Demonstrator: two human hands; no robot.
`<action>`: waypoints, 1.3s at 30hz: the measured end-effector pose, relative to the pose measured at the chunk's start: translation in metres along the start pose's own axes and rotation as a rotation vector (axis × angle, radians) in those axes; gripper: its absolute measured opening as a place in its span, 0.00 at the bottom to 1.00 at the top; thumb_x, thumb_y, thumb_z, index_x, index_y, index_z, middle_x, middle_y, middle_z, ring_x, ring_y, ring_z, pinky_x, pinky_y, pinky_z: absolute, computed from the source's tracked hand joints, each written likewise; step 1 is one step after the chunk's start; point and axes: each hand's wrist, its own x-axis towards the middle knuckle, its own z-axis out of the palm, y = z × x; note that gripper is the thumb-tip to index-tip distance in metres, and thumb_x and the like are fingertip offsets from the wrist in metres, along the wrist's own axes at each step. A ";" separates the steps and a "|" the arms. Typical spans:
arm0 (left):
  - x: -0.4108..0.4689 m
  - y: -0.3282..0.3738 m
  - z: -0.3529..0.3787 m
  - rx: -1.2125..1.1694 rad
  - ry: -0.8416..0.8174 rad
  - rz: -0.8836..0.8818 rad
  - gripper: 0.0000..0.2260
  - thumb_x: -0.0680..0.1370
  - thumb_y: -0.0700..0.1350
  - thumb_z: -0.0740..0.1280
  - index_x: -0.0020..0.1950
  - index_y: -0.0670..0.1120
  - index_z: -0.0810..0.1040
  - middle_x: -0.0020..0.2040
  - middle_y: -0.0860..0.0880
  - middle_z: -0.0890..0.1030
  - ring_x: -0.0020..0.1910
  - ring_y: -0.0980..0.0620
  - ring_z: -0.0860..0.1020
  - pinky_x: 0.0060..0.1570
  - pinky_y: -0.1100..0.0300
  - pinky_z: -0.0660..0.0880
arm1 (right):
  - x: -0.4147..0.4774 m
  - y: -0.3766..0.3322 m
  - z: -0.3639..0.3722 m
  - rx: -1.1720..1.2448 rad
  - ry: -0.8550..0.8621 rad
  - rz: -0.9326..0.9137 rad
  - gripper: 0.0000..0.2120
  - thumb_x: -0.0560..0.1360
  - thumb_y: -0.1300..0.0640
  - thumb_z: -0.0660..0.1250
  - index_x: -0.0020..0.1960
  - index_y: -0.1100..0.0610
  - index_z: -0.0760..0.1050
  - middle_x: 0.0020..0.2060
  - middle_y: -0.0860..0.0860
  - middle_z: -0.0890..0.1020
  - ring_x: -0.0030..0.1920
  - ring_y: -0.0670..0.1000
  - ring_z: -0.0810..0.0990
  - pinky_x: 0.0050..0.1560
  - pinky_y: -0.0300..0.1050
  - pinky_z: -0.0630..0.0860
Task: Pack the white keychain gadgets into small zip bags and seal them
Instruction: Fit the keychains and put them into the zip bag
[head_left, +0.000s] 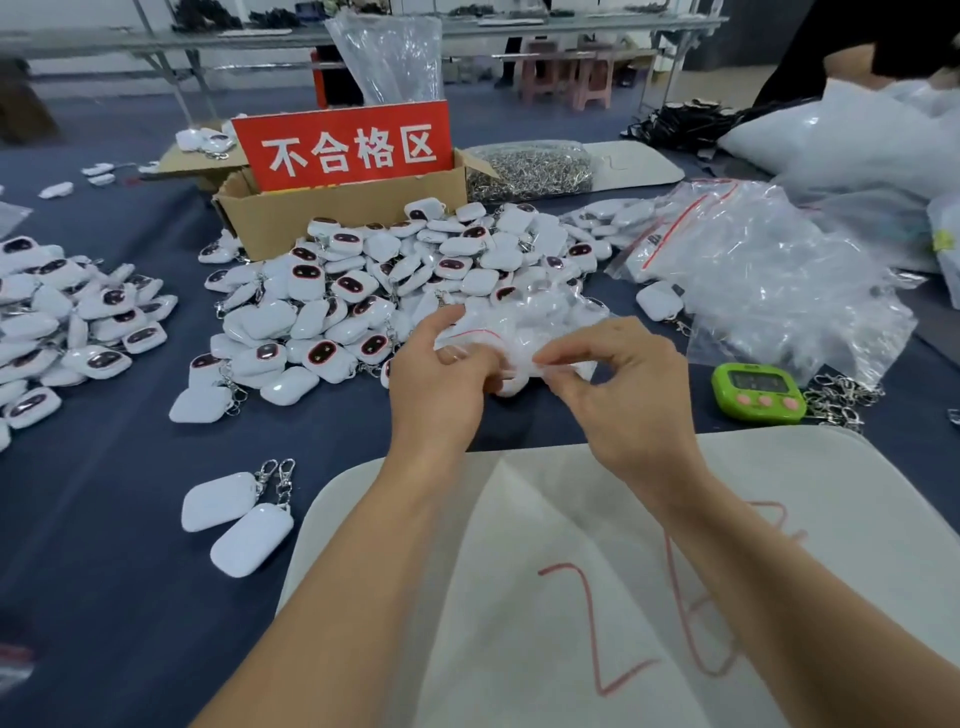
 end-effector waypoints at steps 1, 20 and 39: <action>-0.001 0.001 -0.002 0.018 0.029 0.036 0.23 0.72 0.42 0.69 0.64 0.60 0.77 0.43 0.50 0.87 0.46 0.51 0.86 0.57 0.48 0.81 | -0.002 -0.002 0.001 -0.033 -0.025 0.006 0.16 0.71 0.60 0.79 0.46 0.38 0.84 0.45 0.40 0.83 0.49 0.36 0.79 0.50 0.28 0.71; -0.044 0.021 -0.007 0.720 -0.017 1.077 0.37 0.60 0.37 0.65 0.71 0.48 0.78 0.73 0.50 0.75 0.74 0.46 0.69 0.72 0.48 0.66 | 0.016 0.003 0.034 0.534 -0.130 0.241 0.15 0.83 0.61 0.63 0.40 0.54 0.82 0.33 0.52 0.81 0.35 0.49 0.78 0.39 0.43 0.77; -0.020 0.008 -0.034 1.131 0.129 1.043 0.38 0.67 0.38 0.70 0.78 0.48 0.69 0.72 0.52 0.76 0.79 0.47 0.64 0.80 0.46 0.52 | 0.003 0.007 0.031 0.221 -0.283 0.169 0.16 0.84 0.54 0.60 0.42 0.58 0.79 0.34 0.54 0.81 0.37 0.51 0.77 0.42 0.55 0.78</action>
